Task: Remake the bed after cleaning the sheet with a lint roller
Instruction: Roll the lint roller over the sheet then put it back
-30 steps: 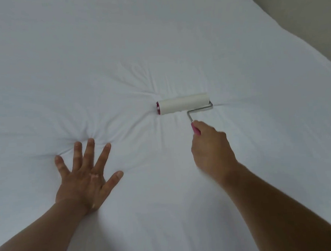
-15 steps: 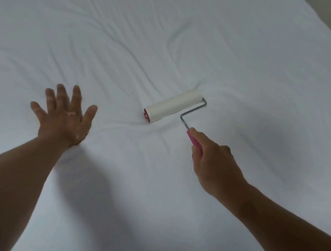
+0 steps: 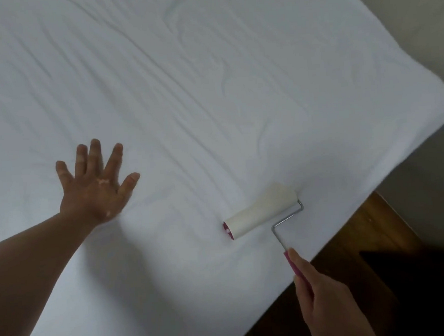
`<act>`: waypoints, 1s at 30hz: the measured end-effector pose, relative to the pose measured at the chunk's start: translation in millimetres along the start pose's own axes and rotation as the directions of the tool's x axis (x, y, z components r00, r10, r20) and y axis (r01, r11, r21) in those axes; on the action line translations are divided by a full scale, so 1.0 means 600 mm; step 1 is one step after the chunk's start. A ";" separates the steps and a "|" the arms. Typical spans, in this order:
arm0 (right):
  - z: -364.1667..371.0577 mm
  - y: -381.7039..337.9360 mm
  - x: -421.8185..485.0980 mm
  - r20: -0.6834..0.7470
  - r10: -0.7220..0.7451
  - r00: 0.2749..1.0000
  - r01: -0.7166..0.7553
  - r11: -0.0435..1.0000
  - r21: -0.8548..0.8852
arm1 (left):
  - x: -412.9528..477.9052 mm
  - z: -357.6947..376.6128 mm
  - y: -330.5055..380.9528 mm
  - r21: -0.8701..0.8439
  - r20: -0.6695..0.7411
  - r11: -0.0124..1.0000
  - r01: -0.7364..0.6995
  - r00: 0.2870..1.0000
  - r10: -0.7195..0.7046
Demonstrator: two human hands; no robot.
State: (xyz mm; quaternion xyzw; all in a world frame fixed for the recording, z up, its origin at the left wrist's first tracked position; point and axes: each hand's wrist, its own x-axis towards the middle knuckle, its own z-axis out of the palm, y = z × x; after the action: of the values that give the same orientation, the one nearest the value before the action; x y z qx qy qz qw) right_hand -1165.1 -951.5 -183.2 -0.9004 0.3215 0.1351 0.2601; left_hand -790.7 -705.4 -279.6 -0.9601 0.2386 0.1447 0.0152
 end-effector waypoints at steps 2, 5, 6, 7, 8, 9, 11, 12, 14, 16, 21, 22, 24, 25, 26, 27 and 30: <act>-0.007 0.018 -0.036 0.019 0.078 0.997 -0.078 0.997 0.003 | -0.023 0.009 0.005 0.001 0.017 1.000 -0.005 1.000 0.005; -0.029 0.037 -0.081 0.075 0.110 0.991 -0.104 0.991 -0.085 | -0.039 0.015 0.011 -0.003 0.024 1.000 -0.010 1.000 0.010; -0.043 0.034 -0.093 0.099 0.133 0.986 -0.126 0.989 -0.074 | -0.044 0.016 0.012 0.002 0.026 1.000 -0.010 1.000 0.010; -0.053 0.040 -0.103 0.112 0.149 0.982 -0.138 0.985 -0.102 | -0.050 0.017 0.014 0.005 0.028 1.000 -0.011 1.000 0.011; -0.056 0.048 -0.114 0.140 0.186 0.972 -0.163 0.973 -0.161 | -0.056 0.018 0.015 0.004 0.025 1.000 -0.012 1.000 0.012; -0.059 0.055 -0.118 0.150 0.151 0.977 -0.112 0.965 -0.239 | -0.062 0.019 0.015 -0.001 0.020 1.000 -0.014 1.000 0.014; -0.069 0.055 -0.117 0.172 0.003 0.985 0.056 0.940 -0.337 | -0.071 0.018 0.016 -0.007 0.019 1.000 -0.020 1.000 0.021; -0.071 0.042 -0.115 0.264 0.007 0.965 0.074 0.953 -0.295 | -0.073 0.017 0.015 -0.013 0.022 1.000 -0.021 1.000 0.022; -0.053 0.021 -0.115 0.407 0.111 0.906 -0.045 0.985 -0.168 | -0.073 0.015 0.010 -0.027 0.023 0.999 -0.022 0.999 0.023; -0.019 -0.001 -0.098 0.518 0.123 0.846 -0.025 0.981 -0.193 | -0.071 0.016 0.001 -0.008 0.016 0.999 -0.042 0.999 0.042; 0.053 -0.066 -0.065 0.331 0.082 0.940 -0.068 0.996 -0.054 | -0.062 0.017 -0.060 -0.079 -0.029 0.988 0.130 0.991 -0.133; 0.060 -0.078 -0.054 0.262 0.066 0.963 -0.050 0.997 -0.066 | -0.060 0.014 -0.079 -0.101 -0.032 0.977 0.189 0.981 -0.193; 0.075 -0.114 -0.020 0.098 -0.012 0.995 0.024 0.993 -0.117 | -0.054 0.006 -0.117 -0.118 -0.029 0.956 0.268 0.962 -0.273; 0.081 -0.137 -0.001 0.038 -0.055 0.998 0.060 0.985 -0.163 | -0.051 0.003 -0.136 -0.121 -0.022 0.948 0.294 0.954 -0.299; 0.074 -0.167 0.026 0.014 -0.104 0.995 0.104 0.973 -0.206 | -0.048 0.000 -0.155 -0.123 -0.013 0.941 0.316 0.947 -0.320; 0.075 -0.186 0.051 -0.005 -0.159 0.987 0.154 0.965 -0.213 | -0.044 -0.002 -0.174 -0.124 -0.005 0.933 0.338 0.940 -0.341; 0.066 -0.262 0.137 0.003 -0.118 0.993 0.117 0.981 -0.157 | -0.033 -0.009 -0.233 -0.135 0.014 0.896 0.424 0.905 -0.426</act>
State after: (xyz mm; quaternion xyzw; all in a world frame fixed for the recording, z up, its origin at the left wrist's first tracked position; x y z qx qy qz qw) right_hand -1003.8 -868.0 -190.0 -0.9359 0.2570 0.1416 0.1950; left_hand -741.3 -573.5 -274.2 -0.9890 0.0133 0.1459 -0.0205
